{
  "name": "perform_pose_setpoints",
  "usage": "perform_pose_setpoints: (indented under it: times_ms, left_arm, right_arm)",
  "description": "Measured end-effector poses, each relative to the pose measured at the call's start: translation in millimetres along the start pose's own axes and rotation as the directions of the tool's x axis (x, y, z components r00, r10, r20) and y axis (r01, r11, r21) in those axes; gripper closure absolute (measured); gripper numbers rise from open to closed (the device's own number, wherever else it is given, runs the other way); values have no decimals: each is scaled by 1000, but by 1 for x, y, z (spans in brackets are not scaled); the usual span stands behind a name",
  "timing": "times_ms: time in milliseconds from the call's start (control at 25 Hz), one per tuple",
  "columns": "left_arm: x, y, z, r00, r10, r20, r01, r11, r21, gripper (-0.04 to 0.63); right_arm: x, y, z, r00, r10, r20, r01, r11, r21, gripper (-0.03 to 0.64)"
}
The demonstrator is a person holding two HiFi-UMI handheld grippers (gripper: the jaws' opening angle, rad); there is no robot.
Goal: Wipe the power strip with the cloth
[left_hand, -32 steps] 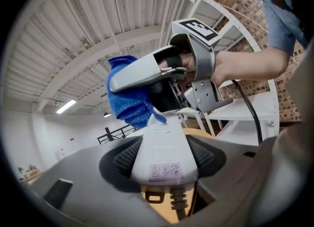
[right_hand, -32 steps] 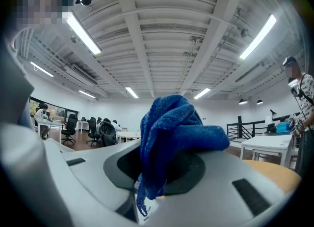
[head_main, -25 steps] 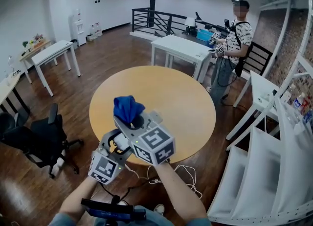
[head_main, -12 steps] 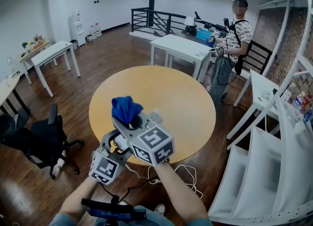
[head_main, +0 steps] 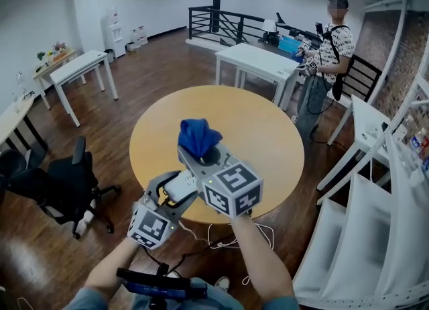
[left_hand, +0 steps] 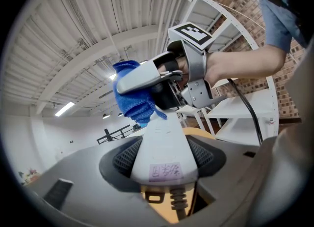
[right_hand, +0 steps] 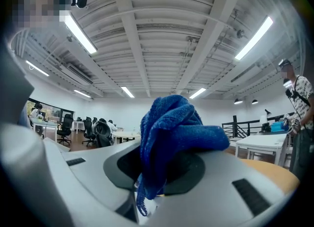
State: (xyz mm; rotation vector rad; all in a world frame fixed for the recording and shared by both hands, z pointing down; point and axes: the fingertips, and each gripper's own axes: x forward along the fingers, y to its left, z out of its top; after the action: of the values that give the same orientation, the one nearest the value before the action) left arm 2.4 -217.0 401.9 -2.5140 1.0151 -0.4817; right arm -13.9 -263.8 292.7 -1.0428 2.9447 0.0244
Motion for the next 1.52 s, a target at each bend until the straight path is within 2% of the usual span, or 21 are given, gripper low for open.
perform_pose_setpoints:
  times_ms: [400, 640, 920, 1400, 1520]
  left_arm:
    - [-5, 1, 2, 1000, 1, -6, -1, 1000, -9, 318]
    - [-6, -2, 6, 1000, -8, 26, 7, 1000, 30, 318]
    - [-13, -4, 6, 1000, 3, 2, -3, 1000, -10, 318]
    - [-15, -4, 7, 1000, 0, 18, 0, 1000, 4, 318]
    - [-15, -3, 6, 1000, 6, 8, -6, 1000, -14, 318]
  right_arm:
    - [-15, -34, 15, 997, -78, 26, 78, 997, -7, 529]
    - [-27, -55, 24, 992, -123, 41, 124, 992, -14, 529]
    - [-35, -68, 26, 985, -162, 56, 163, 987, -7, 529]
    - [-51, -89, 33, 968, -228, 104, 229, 973, -1, 529]
    - [-54, -92, 34, 965, -238, 112, 239, 971, -2, 529]
